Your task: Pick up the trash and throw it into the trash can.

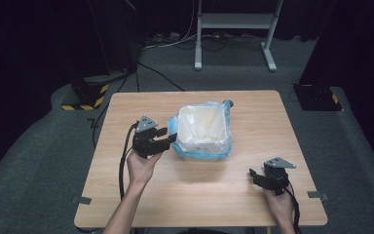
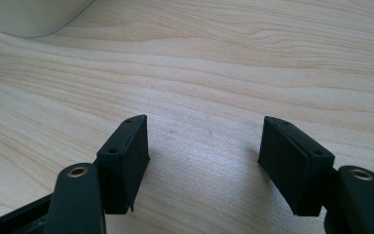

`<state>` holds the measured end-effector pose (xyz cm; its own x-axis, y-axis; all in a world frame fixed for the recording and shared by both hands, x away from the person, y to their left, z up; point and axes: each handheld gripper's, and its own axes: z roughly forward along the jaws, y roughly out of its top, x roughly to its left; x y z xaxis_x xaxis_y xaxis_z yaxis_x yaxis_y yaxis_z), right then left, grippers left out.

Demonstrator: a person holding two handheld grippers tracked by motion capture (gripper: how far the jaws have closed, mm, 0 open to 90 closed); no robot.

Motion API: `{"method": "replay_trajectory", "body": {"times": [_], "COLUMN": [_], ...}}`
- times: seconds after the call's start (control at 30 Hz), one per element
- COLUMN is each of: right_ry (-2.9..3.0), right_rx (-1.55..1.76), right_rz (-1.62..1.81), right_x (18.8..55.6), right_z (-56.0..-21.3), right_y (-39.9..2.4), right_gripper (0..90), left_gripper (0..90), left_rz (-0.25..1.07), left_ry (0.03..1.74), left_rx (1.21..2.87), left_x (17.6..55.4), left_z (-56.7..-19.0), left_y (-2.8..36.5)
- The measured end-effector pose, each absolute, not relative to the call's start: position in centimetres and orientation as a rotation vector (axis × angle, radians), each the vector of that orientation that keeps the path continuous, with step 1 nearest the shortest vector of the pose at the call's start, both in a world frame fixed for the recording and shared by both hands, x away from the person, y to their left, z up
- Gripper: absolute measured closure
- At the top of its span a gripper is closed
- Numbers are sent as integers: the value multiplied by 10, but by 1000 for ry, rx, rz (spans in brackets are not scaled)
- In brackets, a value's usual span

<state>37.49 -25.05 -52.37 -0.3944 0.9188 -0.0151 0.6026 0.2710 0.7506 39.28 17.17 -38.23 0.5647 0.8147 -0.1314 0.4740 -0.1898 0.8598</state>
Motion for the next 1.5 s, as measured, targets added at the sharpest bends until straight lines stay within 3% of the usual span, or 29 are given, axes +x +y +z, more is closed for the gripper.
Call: {"method": "replay_trajectory", "body": {"times": [0.63, 1.5], "right_ry": [2095, 2096], "right_rx": [1371, 1371], "right_rz": [935, 935], "right_x": [375, 375], "right_z": [-524, -524], "right_y": [-251, -251], "right_gripper": [344, 344], "left_gripper": [558, 492], "left_rz": [438, 444], "left_ry": [1066, 1229], "left_rx": [1852, 1917], "left_x": [375, 362], "left_z": [-408, -488], "left_y": [185, 198]}}
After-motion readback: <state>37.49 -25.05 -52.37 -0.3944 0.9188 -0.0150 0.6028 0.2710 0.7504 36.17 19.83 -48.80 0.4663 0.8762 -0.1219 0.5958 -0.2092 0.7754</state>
